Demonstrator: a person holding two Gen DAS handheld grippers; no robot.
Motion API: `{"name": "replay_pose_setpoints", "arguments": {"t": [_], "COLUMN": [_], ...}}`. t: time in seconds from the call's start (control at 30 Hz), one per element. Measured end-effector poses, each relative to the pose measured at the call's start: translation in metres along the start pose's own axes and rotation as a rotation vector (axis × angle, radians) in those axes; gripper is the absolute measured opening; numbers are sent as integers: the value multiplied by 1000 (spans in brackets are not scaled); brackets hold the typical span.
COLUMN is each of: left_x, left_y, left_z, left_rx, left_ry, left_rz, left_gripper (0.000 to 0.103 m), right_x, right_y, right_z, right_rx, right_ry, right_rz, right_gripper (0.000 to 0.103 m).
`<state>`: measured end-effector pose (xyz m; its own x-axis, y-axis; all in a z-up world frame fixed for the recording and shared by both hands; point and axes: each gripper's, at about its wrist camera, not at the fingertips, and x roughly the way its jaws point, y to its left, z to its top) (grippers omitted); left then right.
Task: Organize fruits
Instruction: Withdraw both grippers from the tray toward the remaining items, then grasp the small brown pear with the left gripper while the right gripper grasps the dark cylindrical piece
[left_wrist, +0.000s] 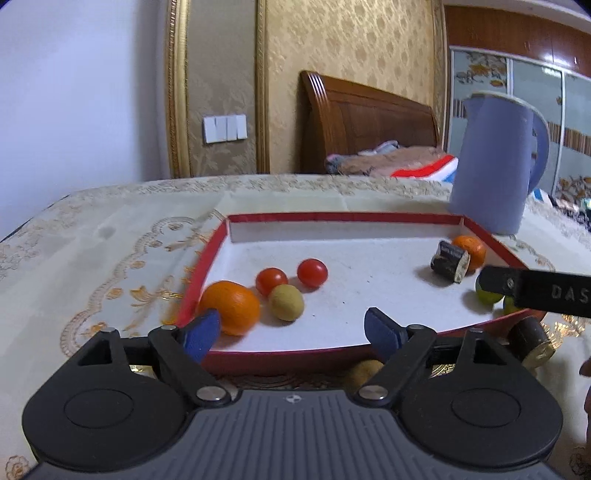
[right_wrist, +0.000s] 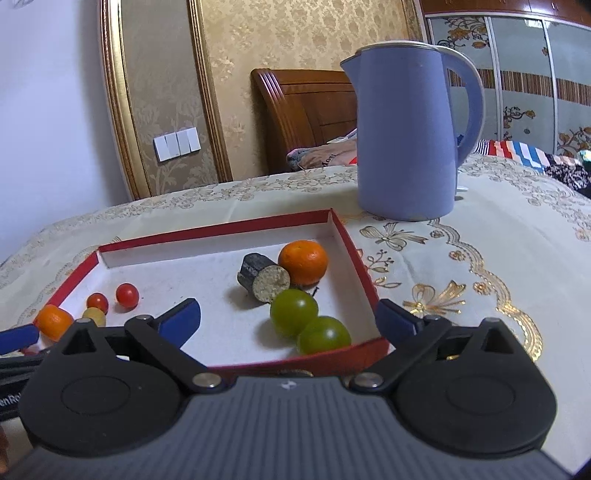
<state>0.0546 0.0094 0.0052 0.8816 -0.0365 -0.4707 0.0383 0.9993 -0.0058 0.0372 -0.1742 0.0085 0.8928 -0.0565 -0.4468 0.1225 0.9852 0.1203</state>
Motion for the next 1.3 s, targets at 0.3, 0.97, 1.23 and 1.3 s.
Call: {"name": "replay_pose_setpoints", "arguments": {"t": [0.3,0.97,1.23,1.3], "left_x": [-17,-17,6,9], "left_y": [2,-18,-17,-15], "left_z": [-6,-18,-16,-15], "left_rx": [-5,62,36,19], "left_ry": [4,66,156,168], "left_rz": [-68,-68,-15,-11], "left_gripper": [86,86,86,86], "right_x": [-27,-54,-50,-50], "right_y": [-15,-92,-86,-84], "right_z": [-7,-34,-34,-33], "right_rx": [48,288,252,242], "right_ry": [-39,20,38,41], "right_rz": [15,-60,-75,-82], "right_gripper": [103,103,103,103]}}
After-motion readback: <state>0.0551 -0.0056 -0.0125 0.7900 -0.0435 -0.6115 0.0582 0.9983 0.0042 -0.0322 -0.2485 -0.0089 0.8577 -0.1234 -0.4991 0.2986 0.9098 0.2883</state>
